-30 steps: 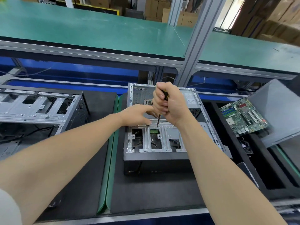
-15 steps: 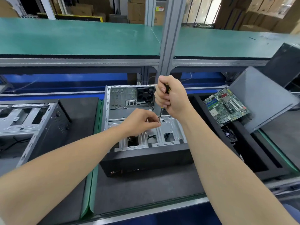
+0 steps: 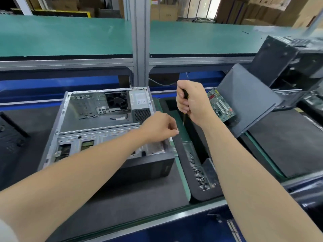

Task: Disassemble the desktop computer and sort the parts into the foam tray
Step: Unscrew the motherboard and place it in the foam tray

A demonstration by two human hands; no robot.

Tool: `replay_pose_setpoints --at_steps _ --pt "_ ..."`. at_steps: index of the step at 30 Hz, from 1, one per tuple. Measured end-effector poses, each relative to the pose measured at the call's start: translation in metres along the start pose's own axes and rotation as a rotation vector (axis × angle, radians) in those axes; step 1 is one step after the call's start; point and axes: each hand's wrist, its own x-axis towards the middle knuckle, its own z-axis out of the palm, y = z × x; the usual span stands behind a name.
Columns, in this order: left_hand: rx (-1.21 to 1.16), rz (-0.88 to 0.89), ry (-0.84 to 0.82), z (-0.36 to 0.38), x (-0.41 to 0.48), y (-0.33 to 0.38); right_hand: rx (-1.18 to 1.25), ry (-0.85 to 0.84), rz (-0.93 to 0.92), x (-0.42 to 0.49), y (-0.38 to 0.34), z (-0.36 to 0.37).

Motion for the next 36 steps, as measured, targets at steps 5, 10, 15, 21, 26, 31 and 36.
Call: replay_pose_setpoints --at_steps 5,10,15,21,26,31,36 --pt "0.235 -0.052 -0.188 0.051 0.047 0.061 -0.177 0.123 0.044 -0.017 0.029 -0.068" --pt "0.440 -0.126 -0.384 0.120 0.076 0.094 -0.299 0.184 0.187 -0.039 0.075 -0.118" --pt "0.428 -0.275 -0.442 0.171 0.084 0.090 -0.420 0.197 0.267 -0.055 0.106 -0.152" --pt "0.286 -0.375 -0.430 0.183 0.085 0.073 -0.504 0.237 0.188 -0.064 0.111 -0.169" --pt "-0.054 -0.418 -0.082 0.160 0.093 0.075 -0.606 0.473 0.056 -0.057 0.106 -0.165" --pt "-0.804 -0.612 0.272 0.105 0.104 0.084 -0.472 0.642 0.000 -0.037 0.092 -0.132" --pt "-1.036 -0.617 0.478 0.043 0.082 0.068 -0.383 0.616 0.003 -0.016 0.080 -0.070"
